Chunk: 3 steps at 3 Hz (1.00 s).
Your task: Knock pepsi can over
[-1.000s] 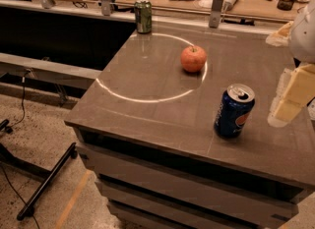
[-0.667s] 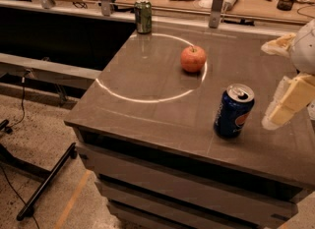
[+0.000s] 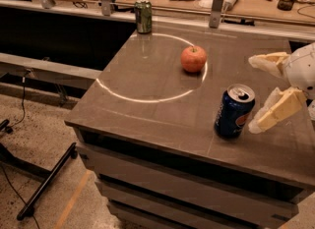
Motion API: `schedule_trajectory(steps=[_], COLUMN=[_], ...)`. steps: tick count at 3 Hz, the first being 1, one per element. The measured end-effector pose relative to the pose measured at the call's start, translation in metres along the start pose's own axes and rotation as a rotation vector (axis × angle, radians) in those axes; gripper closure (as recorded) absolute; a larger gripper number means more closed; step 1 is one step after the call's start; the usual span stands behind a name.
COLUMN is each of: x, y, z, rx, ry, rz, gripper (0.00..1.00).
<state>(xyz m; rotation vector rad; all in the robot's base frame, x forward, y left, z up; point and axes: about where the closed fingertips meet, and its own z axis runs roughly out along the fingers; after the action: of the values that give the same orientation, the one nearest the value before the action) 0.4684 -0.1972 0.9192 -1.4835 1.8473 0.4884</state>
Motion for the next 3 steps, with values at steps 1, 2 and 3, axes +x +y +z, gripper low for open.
schedule_trajectory(steps=[1,2,3], x=[0.006,0.016,0.020], y=[0.000,0.003,0.007], z=[0.005,0.005,0.013], rx=[-0.025,-0.019,-0.010], ry=[-0.142,-0.279,-0.427], rz=[0.016,0.026,0.028], gripper=[0.00,0.00,0.00])
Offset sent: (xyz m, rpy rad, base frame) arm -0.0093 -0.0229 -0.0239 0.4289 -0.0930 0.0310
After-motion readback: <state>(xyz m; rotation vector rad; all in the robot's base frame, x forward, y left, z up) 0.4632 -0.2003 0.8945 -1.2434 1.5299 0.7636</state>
